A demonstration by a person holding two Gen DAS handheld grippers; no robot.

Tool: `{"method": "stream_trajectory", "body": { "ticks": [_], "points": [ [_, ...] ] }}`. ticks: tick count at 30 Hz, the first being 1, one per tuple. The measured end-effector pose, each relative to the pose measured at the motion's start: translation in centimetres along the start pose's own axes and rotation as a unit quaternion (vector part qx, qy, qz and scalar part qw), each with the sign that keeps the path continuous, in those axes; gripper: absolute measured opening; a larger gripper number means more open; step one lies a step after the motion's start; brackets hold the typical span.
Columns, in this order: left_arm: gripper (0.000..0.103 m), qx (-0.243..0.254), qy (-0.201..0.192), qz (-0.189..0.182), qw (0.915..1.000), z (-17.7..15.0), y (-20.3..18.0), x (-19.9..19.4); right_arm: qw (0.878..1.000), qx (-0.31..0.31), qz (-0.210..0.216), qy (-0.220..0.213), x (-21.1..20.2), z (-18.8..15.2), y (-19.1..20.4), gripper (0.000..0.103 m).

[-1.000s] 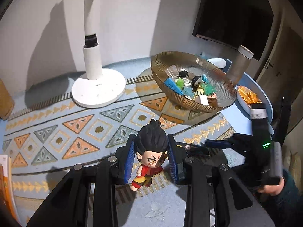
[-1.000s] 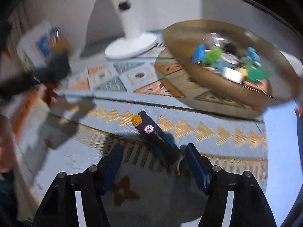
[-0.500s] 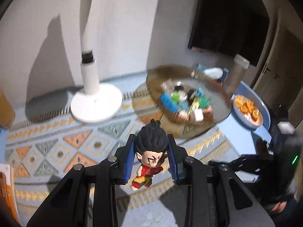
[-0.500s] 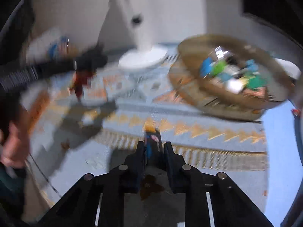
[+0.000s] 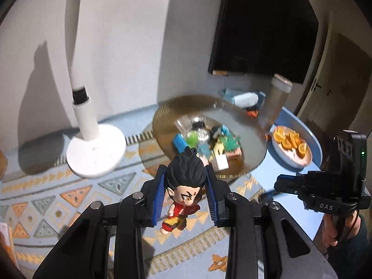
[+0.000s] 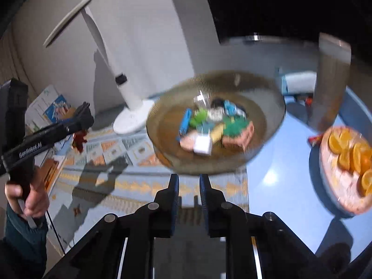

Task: Organize rigid objects
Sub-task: 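Carry the red figure and black USB stick over to the amber bowl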

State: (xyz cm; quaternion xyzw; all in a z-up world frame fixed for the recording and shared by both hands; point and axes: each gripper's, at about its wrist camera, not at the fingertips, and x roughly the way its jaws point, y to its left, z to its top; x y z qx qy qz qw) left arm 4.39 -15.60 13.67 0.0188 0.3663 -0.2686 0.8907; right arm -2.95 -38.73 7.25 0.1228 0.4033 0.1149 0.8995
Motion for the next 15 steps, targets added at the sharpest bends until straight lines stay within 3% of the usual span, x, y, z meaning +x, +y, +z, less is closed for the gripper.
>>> {"method": "stream_trajectory", "body": {
  "ticks": [2, 3, 4, 5, 6, 12, 15],
  "points": [
    [0.029, -0.006, 0.011, -0.004, 0.9999, -0.5, -0.1, 0.5, 1.000, -0.002, -0.002, 0.009, 0.2, -0.7, -0.5, 0.017],
    [0.029, -0.006, 0.015, -0.006, 0.9999, -0.7, -0.1, 0.6, 1.000, -0.007, -0.012, 0.013, 0.4, -0.9, -0.7, 0.023],
    [0.029, -0.004, 0.016, -0.006, 0.9998, -0.8, -0.2, 0.6, 0.999, -0.014, -0.028, 0.018, 0.3, -1.4, -0.6, 0.031],
    [0.029, -0.001, 0.016, -0.005, 0.9999, -0.9, -0.3, 0.4, 0.998, -0.024, -0.048, 0.019, 0.2, -1.9, -0.7, 0.052],
    [0.029, 0.002, 0.014, -0.003, 0.9999, -1.0, -0.4, 0.2, 0.998, -0.030, -0.062, 0.013, -0.2, -2.3, -0.9, 0.060],
    [0.029, -0.009, 0.014, -0.007, 0.9998, -1.2, 0.2, -0.2, 0.991, -0.050, -0.114, 0.048, 0.7, -3.9, -3.3, 0.060],
    [0.029, -0.048, 0.027, -0.043, 0.9975, -1.6, 0.9, -0.2, 0.984, -0.059, -0.157, 0.058, 2.1, -3.6, -4.1, 0.060]
  ]
}}
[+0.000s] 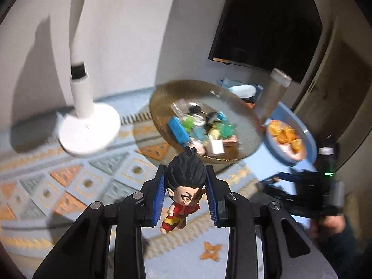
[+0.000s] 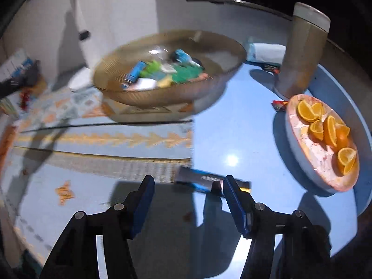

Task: Organize rigid objects
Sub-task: 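Carry the red figure and black USB stick over to the amber bowl, then lower the red figure and USB stick into the bowl and open both grippers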

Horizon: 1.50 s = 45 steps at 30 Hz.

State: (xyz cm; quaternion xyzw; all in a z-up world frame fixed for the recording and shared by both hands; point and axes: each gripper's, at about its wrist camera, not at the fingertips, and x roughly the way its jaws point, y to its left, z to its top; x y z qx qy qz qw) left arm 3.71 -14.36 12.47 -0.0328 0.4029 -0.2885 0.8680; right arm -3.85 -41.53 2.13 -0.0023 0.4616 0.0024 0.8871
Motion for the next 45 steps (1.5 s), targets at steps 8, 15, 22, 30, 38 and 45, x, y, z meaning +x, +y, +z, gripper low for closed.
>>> {"method": "stream_trajectory", "body": {
  "ticks": [8, 15, 22, 30, 38, 45],
  "points": [
    [0.029, 0.002, -0.007, 0.010, 0.9999, -0.6, 0.4, -0.7, 0.999, -0.019, -0.016, 0.027, 2.5, 0.8, -0.1, 0.059],
    [0.029, 0.013, 0.001, 0.002, 0.9999, -1.2, -0.1, -0.5, 0.996, 0.060, 0.050, 0.037, 3.0, 1.7, -2.3, 0.025],
    [0.029, 0.012, 0.002, 0.000, 0.9999, -1.3, -0.1, -0.8, 0.955, 0.236, 0.177, 0.039, 3.3, 1.5, -6.7, 0.013],
    [0.029, 0.004, 0.000, 0.007, 1.0000, -1.4, 0.4, -1.1, 0.980, 0.135, 0.145, 0.024, 1.1, 2.7, -1.6, 0.018],
    [0.029, 0.022, 0.004, 0.005, 0.9997, -2.1, -0.2, -0.7, 0.997, 0.070, 0.023, 0.023, 0.4, -1.8, -2.2, 0.059],
    [0.029, 0.037, 0.000, 0.005, 0.9993, -2.3, -1.2, -0.7, 1.000, 0.025, 0.002, 0.014, 1.1, -2.1, 0.5, 0.020]
  ]
}}
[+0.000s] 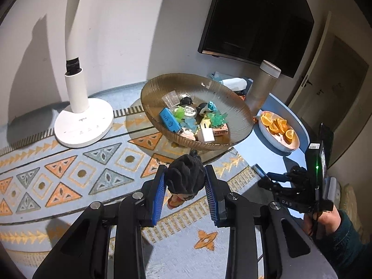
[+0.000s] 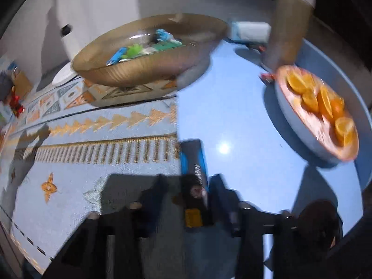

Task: Organize rigid objects
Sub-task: 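Lower the red figure and USB stick into the bowl and open both grippers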

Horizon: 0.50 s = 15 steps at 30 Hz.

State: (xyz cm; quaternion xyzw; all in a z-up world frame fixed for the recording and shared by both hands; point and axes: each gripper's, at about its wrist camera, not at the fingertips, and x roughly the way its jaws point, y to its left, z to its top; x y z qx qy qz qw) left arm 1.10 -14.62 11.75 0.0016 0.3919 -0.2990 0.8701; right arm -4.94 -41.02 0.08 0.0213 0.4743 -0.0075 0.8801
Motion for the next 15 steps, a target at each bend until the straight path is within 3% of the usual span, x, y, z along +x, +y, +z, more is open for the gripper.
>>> {"method": "stream_trajectory", "body": {
  "ticks": [5, 7, 15],
  "points": [
    [0.029, 0.002, -0.004, 0.009, 0.9999, 0.0, 0.2, -0.5, 0.999, 0.000, 0.032, -0.038, -1.8, 0.8, 1.8, 0.020],
    [0.029, -0.004, -0.003, 0.012, 0.9999, 0.0, 0.5, -0.5, 0.998, -0.023, 0.025, -0.050, -2.2, 1.1, 3.8, 0.020],
    [0.029, -0.003, 0.009, 0.016, 0.9998, -0.6, 0.6, 0.5, 0.997, -0.061, 0.045, -0.025, 0.8, 1.3, 7.5, 0.020]
  ]
}}
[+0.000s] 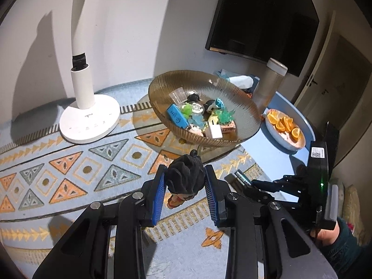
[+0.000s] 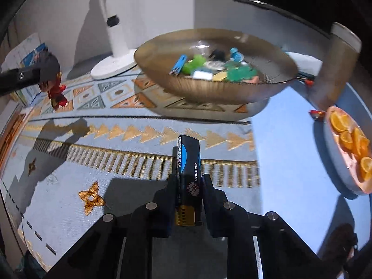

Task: Organize rigid objects
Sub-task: 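Lower the red figure and USB stick into the bowl and open both grippers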

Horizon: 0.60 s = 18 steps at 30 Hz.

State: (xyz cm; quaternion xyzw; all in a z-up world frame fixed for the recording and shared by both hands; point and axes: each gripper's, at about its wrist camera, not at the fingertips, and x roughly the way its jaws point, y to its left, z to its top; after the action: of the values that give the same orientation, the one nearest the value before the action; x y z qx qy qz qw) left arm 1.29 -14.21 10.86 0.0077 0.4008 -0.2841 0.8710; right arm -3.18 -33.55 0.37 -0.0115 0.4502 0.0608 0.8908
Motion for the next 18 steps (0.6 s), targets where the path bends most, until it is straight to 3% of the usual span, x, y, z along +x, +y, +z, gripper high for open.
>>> {"method": "stream_trajectory", "body": {
  "ticks": [2, 6, 10, 12, 16, 18],
  "points": [
    [0.029, 0.001, 0.001, 0.002, 1.0000, -0.1, 0.2, 0.1, 1.000, 0.007, 0.011, 0.016, 0.6, -0.2, -0.3, 0.022],
    [0.029, -0.011, 0.007, -0.003, 0.9999, -0.1, 0.9, 0.6, 0.999, 0.031, 0.041, 0.009, 0.5, -0.2, -0.7, 0.037],
    [0.029, -0.006, 0.012, -0.002, 0.9999, -0.2, 0.6, 1.1, 1.000, 0.008, -0.006, 0.000, 0.8, 0.0, 0.9, 0.036],
    [0.029, -0.001, 0.013, -0.001, 0.9999, -0.1, 0.3, 1.3, 1.000, -0.010, -0.021, -0.009, 0.8, -0.1, 2.0, 0.022],
    [0.029, 0.012, 0.001, 0.007, 0.9999, 1.3, -0.3, 1.0, 0.998, 0.030, 0.050, -0.025, -0.6, 0.6, 1.5, 0.022],
    [0.029, 0.020, -0.020, 0.009, 0.9996, 2.8, -0.8, 0.3, 0.996, 0.045, 0.051, -0.059, -2.7, 1.7, 0.7, 0.022]
  ]
}}
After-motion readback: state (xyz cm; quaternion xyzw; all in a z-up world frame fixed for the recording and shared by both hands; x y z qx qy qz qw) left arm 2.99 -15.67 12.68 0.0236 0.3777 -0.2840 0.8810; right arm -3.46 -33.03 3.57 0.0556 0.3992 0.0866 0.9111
